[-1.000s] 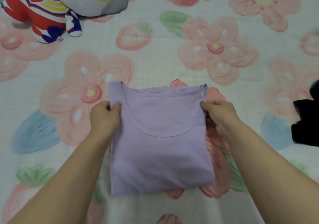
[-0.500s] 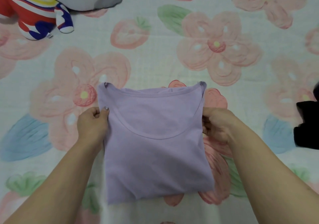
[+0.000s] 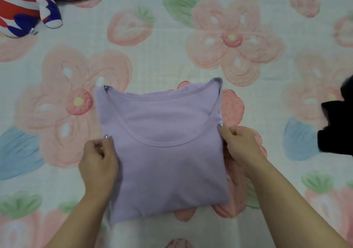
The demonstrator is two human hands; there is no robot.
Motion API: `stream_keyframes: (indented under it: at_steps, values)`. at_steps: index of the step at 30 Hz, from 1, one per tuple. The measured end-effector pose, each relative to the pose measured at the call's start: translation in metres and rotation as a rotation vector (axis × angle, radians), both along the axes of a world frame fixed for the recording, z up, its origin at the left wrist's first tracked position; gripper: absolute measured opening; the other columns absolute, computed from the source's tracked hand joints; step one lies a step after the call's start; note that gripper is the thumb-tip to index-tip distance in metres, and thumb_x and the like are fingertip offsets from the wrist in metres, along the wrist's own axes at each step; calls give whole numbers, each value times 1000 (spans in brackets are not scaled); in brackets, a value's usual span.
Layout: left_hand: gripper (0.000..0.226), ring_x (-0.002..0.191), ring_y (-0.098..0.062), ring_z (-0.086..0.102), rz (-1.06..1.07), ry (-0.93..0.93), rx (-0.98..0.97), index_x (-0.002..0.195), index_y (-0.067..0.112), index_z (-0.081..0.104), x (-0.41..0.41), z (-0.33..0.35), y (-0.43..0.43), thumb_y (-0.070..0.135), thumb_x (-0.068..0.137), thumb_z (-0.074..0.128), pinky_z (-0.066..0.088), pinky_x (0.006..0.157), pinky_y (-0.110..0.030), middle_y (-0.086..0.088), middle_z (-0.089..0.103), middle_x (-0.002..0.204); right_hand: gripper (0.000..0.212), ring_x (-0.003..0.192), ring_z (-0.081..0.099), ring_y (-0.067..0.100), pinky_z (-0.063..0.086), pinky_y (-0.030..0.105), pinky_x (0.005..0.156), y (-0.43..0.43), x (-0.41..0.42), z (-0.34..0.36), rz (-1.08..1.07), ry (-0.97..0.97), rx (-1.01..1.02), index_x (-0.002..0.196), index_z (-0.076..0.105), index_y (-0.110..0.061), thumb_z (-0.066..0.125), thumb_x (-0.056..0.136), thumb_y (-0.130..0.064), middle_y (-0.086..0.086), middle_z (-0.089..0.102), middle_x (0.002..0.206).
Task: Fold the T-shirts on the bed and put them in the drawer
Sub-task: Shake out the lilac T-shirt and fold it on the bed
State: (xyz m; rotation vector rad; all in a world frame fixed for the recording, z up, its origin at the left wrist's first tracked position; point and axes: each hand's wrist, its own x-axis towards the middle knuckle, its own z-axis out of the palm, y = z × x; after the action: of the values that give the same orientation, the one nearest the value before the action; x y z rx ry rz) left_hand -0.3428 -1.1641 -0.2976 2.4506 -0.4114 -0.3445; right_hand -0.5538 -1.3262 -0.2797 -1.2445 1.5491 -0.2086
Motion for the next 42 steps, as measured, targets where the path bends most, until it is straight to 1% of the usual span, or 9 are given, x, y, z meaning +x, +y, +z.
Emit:
stream_keyframes:
  at_steps: [11, 14, 16, 22, 27, 33, 38, 40, 42]
  values:
    - [39, 58, -27, 37, -113, 29, 173, 57, 11, 33, -36, 1, 42, 43, 80, 31, 24, 56, -36, -2, 36, 50, 23, 66, 52, 27, 23, 30, 57, 44, -25, -9, 101, 244, -294, 69, 50, -18, 59, 89, -25, -5, 51, 59]
    - [49, 59, -29, 43, -90, 62, 188, 57, 9, 41, -26, 6, 30, 52, 77, 31, 27, 57, -36, -4, 45, 52, 10, 86, 58, 30, 29, 24, 64, 28, -19, -3, 27, 183, -468, 96, 61, -13, 53, 92, -19, 3, 61, 82]
    - [51, 60, -31, 45, -66, 57, 144, 59, 8, 42, -14, 8, 13, 55, 79, 38, 26, 57, -35, -7, 49, 55, 32, 103, 53, 32, 35, 29, 82, 11, -4, -2, 108, 182, -610, 122, 57, -12, 47, 93, -22, 16, 59, 108]
    - [33, 95, -45, 54, -23, -85, 290, 92, -2, 51, 9, 6, -17, 28, 97, 40, 29, 68, -37, -33, 58, 102, 55, 144, 3, 24, 9, 47, 111, -21, 44, -36, 676, 542, -617, 148, 6, -32, 25, 98, -40, -9, -1, 158]
    - [58, 130, -45, 35, -330, -442, 128, 137, 1, 39, 9, 12, -27, 33, 89, 45, 27, 103, -49, -28, 37, 141, 66, 145, 3, 30, 4, 46, 114, -29, 43, -34, 640, 411, -821, 149, 12, -19, 23, 90, -47, 5, 8, 158]
    - [63, 144, -16, -9, -698, -295, 308, 148, 23, -3, 38, -22, -57, 46, 96, 23, -8, 114, -38, -2, -7, 158, 60, 145, -3, 19, 1, 45, 116, -44, 54, -44, 850, 479, -708, 149, 0, -24, 20, 96, -44, -2, -4, 158]
    - [65, 119, -28, 44, -200, -19, -208, 142, 7, 30, 18, -2, -21, 31, 87, 55, 32, 101, -23, -21, 30, 139, 65, 128, 37, 36, 28, 34, 100, -21, 34, -13, 83, 215, -596, 140, 31, -3, 53, 90, -38, 23, 39, 139]
    - [60, 86, -24, 57, 124, 95, -165, 125, 0, 46, 7, 5, -3, 38, 81, 63, 42, 83, -27, -10, 51, 104, 57, 104, 55, 34, 36, 32, 79, 0, 19, -6, 7, 321, -295, 117, 53, -4, 59, 83, -50, 18, 60, 114]
    - [55, 94, -28, 58, 278, 256, 5, 113, 4, 52, 2, 4, 5, 43, 77, 70, 39, 80, -26, -1, 57, 89, 50, 86, 61, 27, 39, 31, 68, 16, 13, -5, 99, 268, -136, 100, 61, -9, 65, 76, -53, 11, 66, 98]
